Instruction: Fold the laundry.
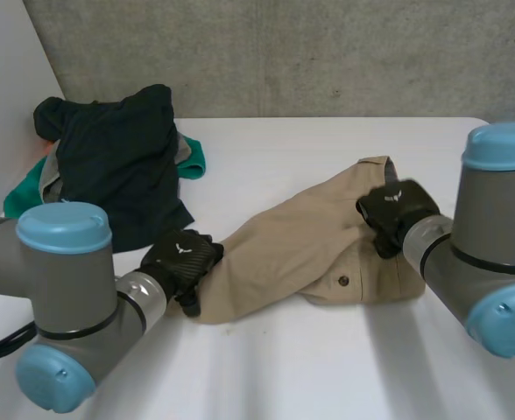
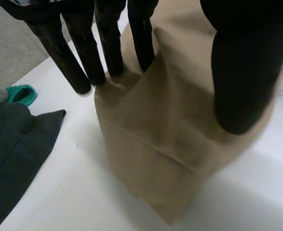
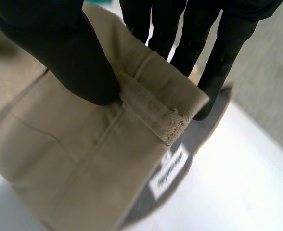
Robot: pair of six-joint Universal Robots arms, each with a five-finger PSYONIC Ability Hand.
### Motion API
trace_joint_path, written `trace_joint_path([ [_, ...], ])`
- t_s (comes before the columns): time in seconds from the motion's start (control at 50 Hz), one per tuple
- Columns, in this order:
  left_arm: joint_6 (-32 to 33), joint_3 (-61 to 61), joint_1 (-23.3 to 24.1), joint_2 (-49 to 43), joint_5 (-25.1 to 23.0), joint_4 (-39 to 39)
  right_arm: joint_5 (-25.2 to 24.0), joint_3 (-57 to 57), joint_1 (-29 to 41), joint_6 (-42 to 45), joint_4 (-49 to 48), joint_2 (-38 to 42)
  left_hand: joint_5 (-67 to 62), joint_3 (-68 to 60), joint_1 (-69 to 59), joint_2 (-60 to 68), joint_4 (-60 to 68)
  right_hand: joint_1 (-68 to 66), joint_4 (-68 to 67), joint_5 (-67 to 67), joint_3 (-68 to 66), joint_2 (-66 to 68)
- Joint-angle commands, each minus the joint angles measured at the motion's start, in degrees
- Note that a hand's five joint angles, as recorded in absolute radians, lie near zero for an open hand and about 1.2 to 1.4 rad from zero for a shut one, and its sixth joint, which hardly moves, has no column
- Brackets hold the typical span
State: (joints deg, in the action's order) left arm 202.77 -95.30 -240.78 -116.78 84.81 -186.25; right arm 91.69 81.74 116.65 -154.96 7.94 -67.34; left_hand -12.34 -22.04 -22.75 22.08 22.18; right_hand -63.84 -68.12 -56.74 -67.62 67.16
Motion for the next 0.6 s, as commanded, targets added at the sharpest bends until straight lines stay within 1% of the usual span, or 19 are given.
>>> trace_joint_path([
  [0.02, 1.04, 3.45, 1.63, -2.57, 1.76, -0.78, -3.88, 2.11, 2.53, -3.07, 0.41, -16.23, -57.59, -57.89, -57.18, 57.85, 57.75, -16.16, -11.88, -13.26, -12.38, 12.84],
  [0.06, 1.05, 5.72, 1.28, -1.87, 3.77, -0.60, -5.02, 1.59, 2.26, -3.94, 0.41, -19.39, -57.66, -57.96, -57.25, 57.92, 57.82, -16.16, -11.88, -13.26, -12.38, 12.84],
  [0.12, 0.52, 7.84, 0.31, 0.67, 6.93, -0.16, -5.21, 0.09, 1.56, -3.86, 0.59, -20.63, -57.66, -57.96, -57.25, 57.92, 57.82, -16.16, -11.88, -13.26, -12.38, 12.84],
  [0.14, -0.09, 9.06, -0.30, 3.99, 8.51, 0.19, -4.86, -1.22, 0.78, -3.34, 1.37, -21.42, -57.66, -57.96, -57.25, 57.92, 57.82, -16.16, -11.88, -13.26, -12.38, 12.84],
  [0.18, -0.97, 10.30, -0.57, 8.04, 9.40, 0.71, -4.50, -2.89, -0.11, -2.46, 2.43, -22.30, -57.66, -57.96, -57.25, 57.92, 57.82, -16.16, -11.88, -13.26, -12.38, 12.84],
  [0.24, -3.43, 12.85, -1.18, 16.92, 8.01, 1.68, -4.50, -7.37, -1.51, -1.40, 4.80, -23.71, -57.66, -57.96, -57.25, 57.92, 57.82, -16.16, -11.88, -13.26, -12.38, 12.84],
  [0.28, -4.75, 14.52, -1.53, 20.61, 6.43, 2.30, -4.50, -9.74, -1.87, -1.40, 6.03, -24.24, -57.66, -57.96, -57.25, 57.92, 57.82, -16.16, -11.88, -13.26, -12.38, 12.84],
  [0.3, -6.15, 16.09, -2.06, 24.11, 4.68, 3.00, -4.59, -12.28, -2.13, -1.40, 7.08, -24.41, -57.66, -57.96, -57.25, 57.92, 57.82, -16.16, -11.88, -13.26, -12.38, 12.84],
  [0.36, -8.44, 18.65, -2.94, 28.18, 2.73, 4.14, -4.59, -15.63, -2.22, -1.57, 8.14, -24.50, -57.66, -57.96, -57.25, 57.92, 57.82, -16.16, -11.88, -13.26, -12.38, 12.84],
  [0.38, -10.45, 20.57, -3.46, 29.76, 2.03, 4.93, -4.68, -17.47, -2.22, -1.75, 8.49, -24.68, -57.66, -57.96, -57.25, 57.92, 57.82, -16.16, -11.88, -13.26, -12.38, 12.84],
  [0.52, -18.28, 28.22, -6.45, 32.67, 1.67, 8.00, -4.50, -23.98, -2.22, -5.26, 7.54, -25.29, -57.66, -57.96, -57.25, 57.92, 57.82, -16.16, -11.88, -13.26, -12.38, 12.84],
  [0.6, -20.22, 30.86, -7.60, 32.76, 0.62, 9.41, -4.59, -25.40, -2.57, -7.63, 6.92, -26.17, -57.66, -57.96, -57.25, 57.92, 57.82, -16.16, -11.88, -13.26, -12.38, 12.84],
])
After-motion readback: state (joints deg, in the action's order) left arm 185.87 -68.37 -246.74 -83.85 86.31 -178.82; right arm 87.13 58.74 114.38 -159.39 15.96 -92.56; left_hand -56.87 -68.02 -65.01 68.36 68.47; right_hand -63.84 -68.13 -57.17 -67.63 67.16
